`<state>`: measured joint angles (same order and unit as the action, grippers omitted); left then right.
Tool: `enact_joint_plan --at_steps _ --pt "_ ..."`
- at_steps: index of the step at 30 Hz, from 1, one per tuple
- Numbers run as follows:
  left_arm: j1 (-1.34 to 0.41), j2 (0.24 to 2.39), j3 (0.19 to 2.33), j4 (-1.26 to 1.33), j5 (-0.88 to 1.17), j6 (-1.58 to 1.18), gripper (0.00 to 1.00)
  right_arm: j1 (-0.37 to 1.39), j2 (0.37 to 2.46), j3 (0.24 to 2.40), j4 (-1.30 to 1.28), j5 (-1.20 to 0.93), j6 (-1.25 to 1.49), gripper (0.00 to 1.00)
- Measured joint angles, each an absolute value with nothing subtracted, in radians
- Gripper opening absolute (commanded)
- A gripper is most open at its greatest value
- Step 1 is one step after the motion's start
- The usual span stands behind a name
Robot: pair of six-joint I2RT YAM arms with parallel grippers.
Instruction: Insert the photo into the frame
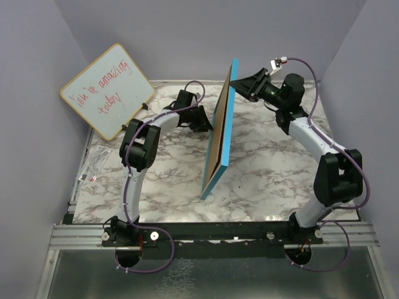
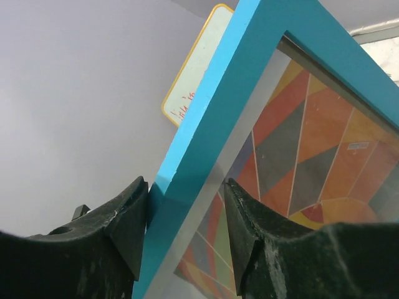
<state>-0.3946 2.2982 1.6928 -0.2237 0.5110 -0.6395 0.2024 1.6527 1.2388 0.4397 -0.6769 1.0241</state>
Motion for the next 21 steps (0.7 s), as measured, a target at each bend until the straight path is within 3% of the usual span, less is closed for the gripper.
enact_joint_plan --at_steps 10,21 --pt "-0.395 2.298 1.693 -0.223 0.511 -0.639 0.39 0.215 1.654 1.239 0.434 -0.655 1.026 0.56" --pt "-0.373 2.223 1.702 -0.306 0.501 -0.582 0.70 0.222 1.653 1.303 0.290 -0.639 0.971 0.55"
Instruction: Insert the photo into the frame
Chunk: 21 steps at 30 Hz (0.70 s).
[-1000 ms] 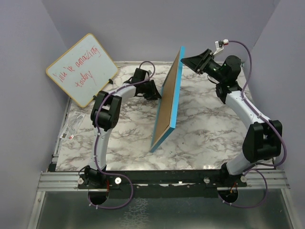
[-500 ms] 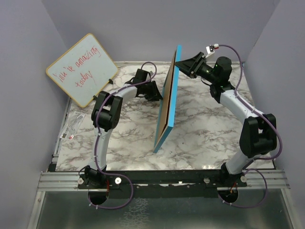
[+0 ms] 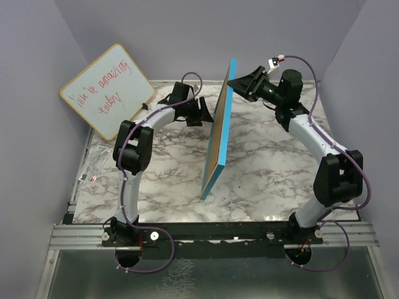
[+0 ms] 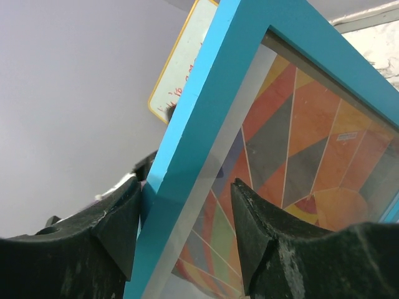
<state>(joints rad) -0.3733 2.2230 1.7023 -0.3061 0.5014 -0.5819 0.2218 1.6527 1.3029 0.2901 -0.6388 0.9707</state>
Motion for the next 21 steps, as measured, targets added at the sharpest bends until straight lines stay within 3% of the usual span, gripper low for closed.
enact_joint_plan --at_steps 9,21 --pt "-0.352 1.962 1.761 -0.304 0.450 -0.569 0.88 0.222 1.656 1.322 0.255 -0.640 0.956 0.53" --pt "-0.339 1.868 1.752 -0.255 0.605 -0.684 0.90 0.234 1.717 1.399 0.227 -0.685 0.947 0.52"
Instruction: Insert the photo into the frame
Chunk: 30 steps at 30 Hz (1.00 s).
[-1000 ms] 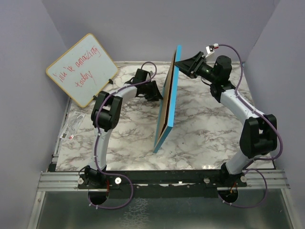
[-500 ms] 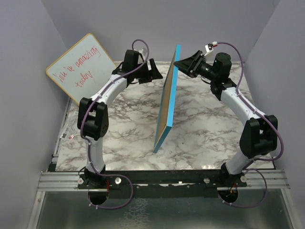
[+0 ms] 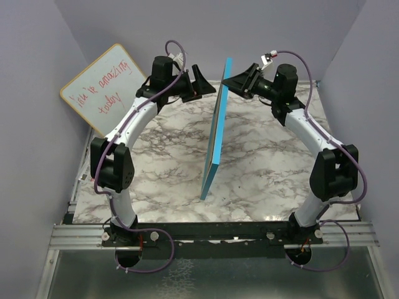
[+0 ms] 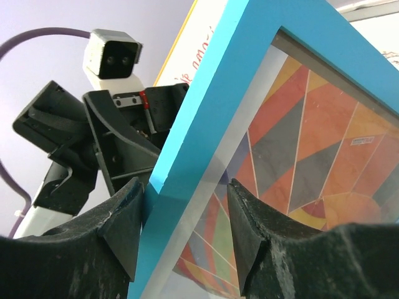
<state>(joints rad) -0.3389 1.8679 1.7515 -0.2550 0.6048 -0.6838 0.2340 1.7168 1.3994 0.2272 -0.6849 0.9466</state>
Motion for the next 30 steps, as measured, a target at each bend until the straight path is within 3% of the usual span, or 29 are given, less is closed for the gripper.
enact_joint_plan --at_steps 14,30 --pt "-0.262 1.779 1.649 -0.154 0.780 -0.845 0.90 0.237 1.768 1.475 0.148 -0.727 0.941 0.52" --pt "-0.308 1.736 1.631 -0.184 0.889 -0.783 0.86 0.244 1.800 1.538 0.079 -0.748 0.918 0.52"
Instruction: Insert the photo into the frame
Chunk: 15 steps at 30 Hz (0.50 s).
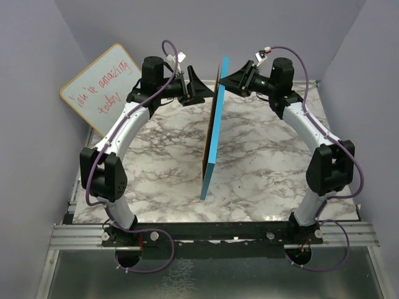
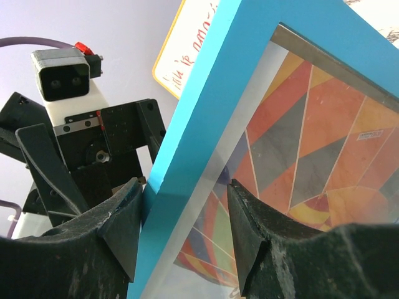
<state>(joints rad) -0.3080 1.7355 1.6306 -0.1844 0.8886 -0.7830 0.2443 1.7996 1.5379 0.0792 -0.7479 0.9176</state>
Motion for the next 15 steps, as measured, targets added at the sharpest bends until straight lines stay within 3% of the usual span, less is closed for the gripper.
enact_joint_plan --at_steps 8,15 --pt "-0.313 1.736 1.621 -0.213 0.883 -0.749 0.82 0.244 1.796 1.533 0.078 -0.746 0.915 0.51" --pt "-0.350 1.736 1.609 -0.265 0.833 -0.703 0.63 0.243 1.769 1.509 0.076 -0.727 0.905 0.51"
